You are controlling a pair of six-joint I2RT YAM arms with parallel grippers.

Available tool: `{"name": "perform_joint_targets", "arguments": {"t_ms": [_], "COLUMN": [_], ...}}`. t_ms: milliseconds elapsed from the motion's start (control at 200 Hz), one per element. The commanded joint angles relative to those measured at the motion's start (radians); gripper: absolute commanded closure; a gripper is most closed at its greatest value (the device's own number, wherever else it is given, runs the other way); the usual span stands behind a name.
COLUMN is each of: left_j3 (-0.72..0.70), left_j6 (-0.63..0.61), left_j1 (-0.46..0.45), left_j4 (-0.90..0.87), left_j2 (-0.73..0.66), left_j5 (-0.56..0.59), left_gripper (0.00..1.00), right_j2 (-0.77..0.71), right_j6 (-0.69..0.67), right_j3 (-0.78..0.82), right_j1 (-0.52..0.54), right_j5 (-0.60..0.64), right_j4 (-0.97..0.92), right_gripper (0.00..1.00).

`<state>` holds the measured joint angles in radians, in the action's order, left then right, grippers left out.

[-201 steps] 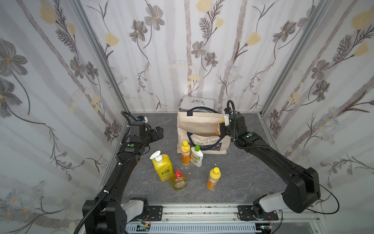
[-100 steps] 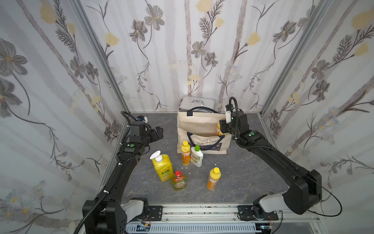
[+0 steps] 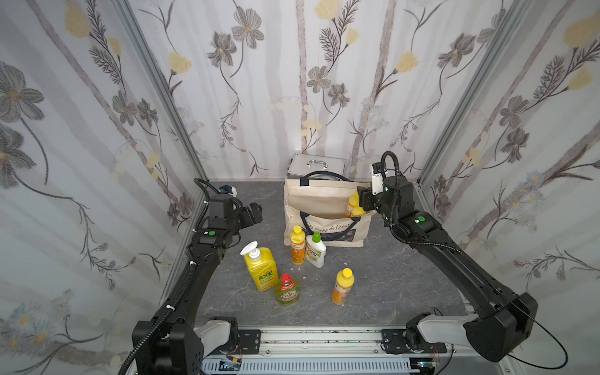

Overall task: Pack dish soap into the shopping bag
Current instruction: Place the bottle of dish soap in the shopping bag, then pick up the bottle of dish soap at the center of the board.

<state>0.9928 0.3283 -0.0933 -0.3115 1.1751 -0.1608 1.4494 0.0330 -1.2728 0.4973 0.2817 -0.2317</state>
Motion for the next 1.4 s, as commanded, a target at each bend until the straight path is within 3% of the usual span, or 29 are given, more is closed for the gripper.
{"name": "perform_joint_targets", "arguments": {"t_ms": [0, 520, 699, 929, 1109, 1394], "left_j3": [0.007, 0.007, 0.017, 0.017, 0.021, 0.031], "left_j6": [-0.002, 0.003, 0.002, 0.001, -0.012, -0.012], "left_j1": [0.0, 0.0, 0.0, 0.0, 0.0, -0.005], "left_j4": [0.01, 0.008, 0.001, 0.001, -0.014, -0.035], "left_j2": [-0.004, -0.005, -0.002, -0.002, -0.005, -0.005], "left_j5": [0.001, -0.007, -0.008, -0.012, 0.018, 0.015], "left_gripper": [0.0, 0.0, 0.0, 0.0, 0.0, 0.0], "right_j2": [-0.034, -0.299, -0.412, -0.506, -0.56, -0.633], "right_j6": [-0.002, -0.015, 0.003, 0.018, 0.071, 0.157], "right_j3": [0.006, 0.155, 0.244, 0.285, 0.361, 0.463], "right_j1": [0.004, 0.069, 0.12, 0.186, 0.233, 0.363], "right_j5": [-0.02, -0.092, -0.268, -0.326, -0.456, -0.405], "right_j4": [-0.02, -0.106, -0.09, -0.193, -0.177, -0.096], "right_gripper": [0.31, 0.25, 0.25, 0.24, 0.23, 0.23]}}
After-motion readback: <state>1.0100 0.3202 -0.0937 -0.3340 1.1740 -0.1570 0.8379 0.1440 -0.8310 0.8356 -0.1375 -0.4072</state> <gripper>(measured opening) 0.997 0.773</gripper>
